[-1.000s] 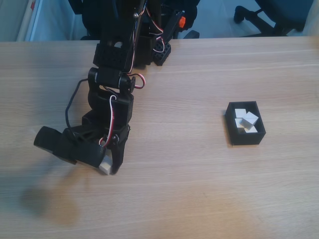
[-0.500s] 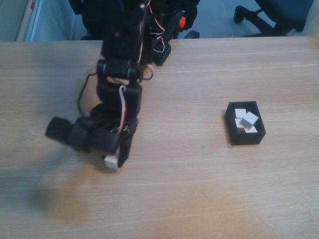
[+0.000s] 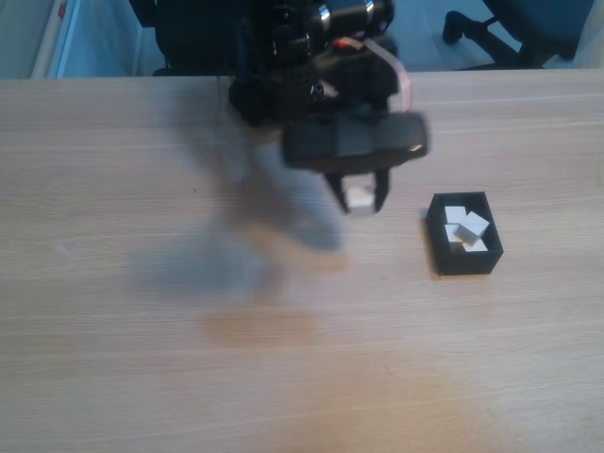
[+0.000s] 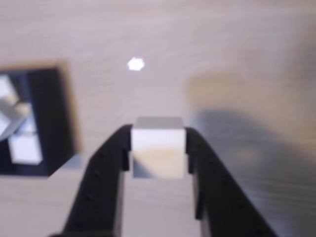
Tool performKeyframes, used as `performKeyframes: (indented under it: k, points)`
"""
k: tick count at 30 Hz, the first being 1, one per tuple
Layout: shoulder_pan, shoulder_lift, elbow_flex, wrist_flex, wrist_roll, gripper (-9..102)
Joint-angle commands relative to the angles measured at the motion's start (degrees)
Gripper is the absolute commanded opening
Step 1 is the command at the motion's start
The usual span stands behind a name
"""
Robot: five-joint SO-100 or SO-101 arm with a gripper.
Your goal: Pick blocks and place them in the box.
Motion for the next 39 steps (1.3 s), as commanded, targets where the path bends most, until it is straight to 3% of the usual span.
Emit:
performKeyframes:
  k: [1, 10, 26, 33, 39]
  points:
    - [-8.00, 3.87, -2.55, 3.69, 3.69, 0]
    - [-19.34, 0.70, -6.33, 5.45, 14.68, 0]
    - [-21.80, -13.97, -16.61, 0.26, 18.28, 4]
    - [-22.32, -16.00, -16.79, -1.05, 18.28, 14]
    - [-21.01, -16.52, -16.70, -1.41, 17.84, 15]
